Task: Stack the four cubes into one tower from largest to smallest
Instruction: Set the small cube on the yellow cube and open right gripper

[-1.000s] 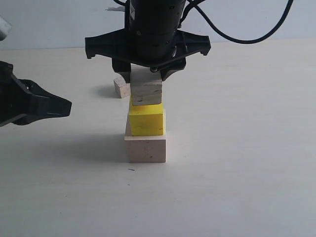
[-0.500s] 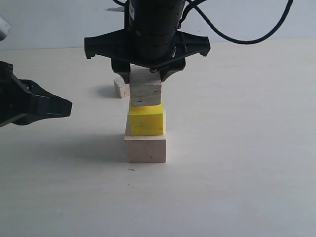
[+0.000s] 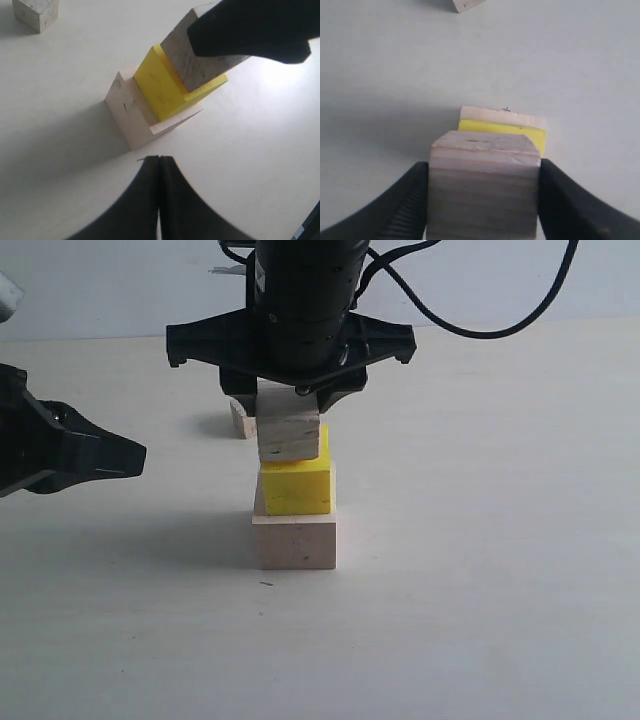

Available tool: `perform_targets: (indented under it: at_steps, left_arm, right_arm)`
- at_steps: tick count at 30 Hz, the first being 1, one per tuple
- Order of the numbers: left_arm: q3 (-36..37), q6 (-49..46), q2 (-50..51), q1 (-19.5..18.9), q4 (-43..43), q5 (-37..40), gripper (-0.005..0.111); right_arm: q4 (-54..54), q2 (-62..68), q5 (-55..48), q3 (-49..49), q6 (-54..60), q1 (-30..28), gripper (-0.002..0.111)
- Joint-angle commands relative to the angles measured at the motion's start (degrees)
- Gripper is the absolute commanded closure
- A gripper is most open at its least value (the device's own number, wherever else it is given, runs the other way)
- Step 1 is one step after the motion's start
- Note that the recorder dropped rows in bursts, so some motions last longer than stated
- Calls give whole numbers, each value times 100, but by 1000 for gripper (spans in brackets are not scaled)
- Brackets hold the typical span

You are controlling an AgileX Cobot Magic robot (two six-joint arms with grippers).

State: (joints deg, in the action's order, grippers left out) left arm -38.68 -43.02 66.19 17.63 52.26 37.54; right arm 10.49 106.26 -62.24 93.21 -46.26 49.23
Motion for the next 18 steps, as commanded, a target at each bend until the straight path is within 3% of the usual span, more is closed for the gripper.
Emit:
perform_targets:
  at_steps: [1,18]
  left_arm:
    - [4,3,-31,21,34,42,107]
    - [4,3,-31,21,34,42,107]
  right_arm:
    - [49,-47,-73,44,-34,4,108]
    - [218,-35,-111,44,-172,4,108]
